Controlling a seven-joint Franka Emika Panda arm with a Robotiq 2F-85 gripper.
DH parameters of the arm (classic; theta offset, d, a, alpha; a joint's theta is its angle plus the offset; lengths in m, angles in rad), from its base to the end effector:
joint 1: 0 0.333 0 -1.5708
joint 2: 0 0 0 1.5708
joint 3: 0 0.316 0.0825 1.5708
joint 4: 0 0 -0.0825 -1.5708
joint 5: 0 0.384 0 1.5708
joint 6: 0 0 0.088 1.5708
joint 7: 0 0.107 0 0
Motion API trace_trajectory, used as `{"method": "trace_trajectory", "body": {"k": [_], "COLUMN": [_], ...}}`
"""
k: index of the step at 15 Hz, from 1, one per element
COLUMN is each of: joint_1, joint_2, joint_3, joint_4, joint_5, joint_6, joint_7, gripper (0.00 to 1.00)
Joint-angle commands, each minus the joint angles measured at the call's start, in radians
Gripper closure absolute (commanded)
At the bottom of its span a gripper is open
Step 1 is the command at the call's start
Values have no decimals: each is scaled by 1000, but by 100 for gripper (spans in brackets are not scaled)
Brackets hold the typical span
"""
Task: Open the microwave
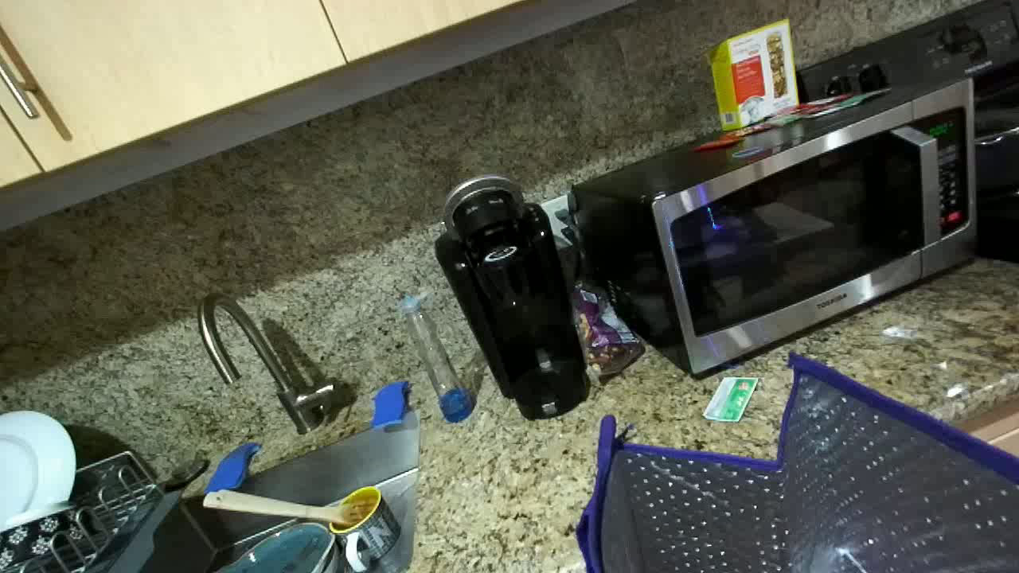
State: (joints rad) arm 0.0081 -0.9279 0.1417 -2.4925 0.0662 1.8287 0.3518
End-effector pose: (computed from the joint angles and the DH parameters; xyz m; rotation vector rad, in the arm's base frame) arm 0.2897 0.0619 0.5895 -3.0784 0.3902 -0.4106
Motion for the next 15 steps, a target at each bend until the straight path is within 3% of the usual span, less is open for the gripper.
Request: {"method": "trace_trajectory", "body": {"k": [1,3,7,15], "joint_1": [-13,-10,-36,-81], "joint_2": [-1,8,90,461], "joint_3": [8,-3,-48,-95], "joint_4": [2,8,53,267], "joint_5": [8,7,-2,-38], "joint_6": [-2,9,138,239], "joint_7": [-9,-27,-56,-79], "gripper": [0,0,0,0]}}
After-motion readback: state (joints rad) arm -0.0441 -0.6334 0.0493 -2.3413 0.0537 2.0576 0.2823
